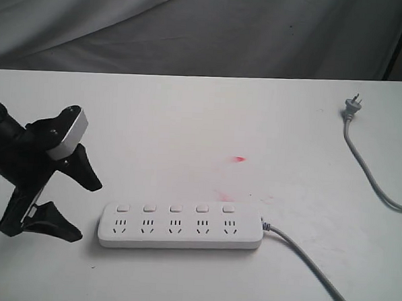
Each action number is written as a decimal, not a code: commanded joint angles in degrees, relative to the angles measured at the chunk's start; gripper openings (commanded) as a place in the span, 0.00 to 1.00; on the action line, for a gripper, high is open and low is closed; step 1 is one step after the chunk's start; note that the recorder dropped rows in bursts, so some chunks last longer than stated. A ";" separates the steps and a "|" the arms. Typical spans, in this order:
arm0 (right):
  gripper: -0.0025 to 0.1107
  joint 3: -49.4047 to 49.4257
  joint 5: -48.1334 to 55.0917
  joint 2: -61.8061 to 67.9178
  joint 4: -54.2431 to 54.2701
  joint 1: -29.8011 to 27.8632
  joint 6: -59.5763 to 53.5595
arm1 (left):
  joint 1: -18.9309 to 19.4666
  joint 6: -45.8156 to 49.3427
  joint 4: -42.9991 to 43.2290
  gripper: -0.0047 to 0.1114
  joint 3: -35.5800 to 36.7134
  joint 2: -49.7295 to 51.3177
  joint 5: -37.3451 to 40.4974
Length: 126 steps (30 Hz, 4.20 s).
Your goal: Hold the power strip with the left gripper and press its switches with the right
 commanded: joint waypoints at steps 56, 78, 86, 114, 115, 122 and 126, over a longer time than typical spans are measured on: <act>0.02 0.22 -0.07 -0.33 -0.16 -0.47 0.02 | -0.36 10.17 -14.29 0.74 -0.17 13.18 -4.50; 0.02 0.22 -0.07 -0.33 -0.16 -0.47 0.02 | -0.36 10.17 -14.29 0.47 -0.17 13.83 -4.90; 0.02 0.22 -0.07 -0.33 -0.16 -0.47 0.02 | -0.36 10.17 -12.98 0.47 -0.17 13.83 -4.90; 0.02 0.22 -0.07 -0.33 -0.16 -0.47 0.02 | -0.36 10.17 -11.92 0.47 -0.17 13.83 -4.90; 0.02 0.22 -0.07 -0.33 -0.16 -0.47 0.02 | -0.36 10.17 -11.92 0.47 -0.17 13.83 -4.90; 0.02 0.22 -0.07 -0.33 -0.16 -0.47 0.02 | -0.36 10.17 -11.92 0.47 -0.17 13.83 -4.90; 0.02 0.22 -0.07 -0.33 -0.16 -0.47 0.02 | -0.36 10.17 -11.92 0.47 -0.17 13.83 -4.90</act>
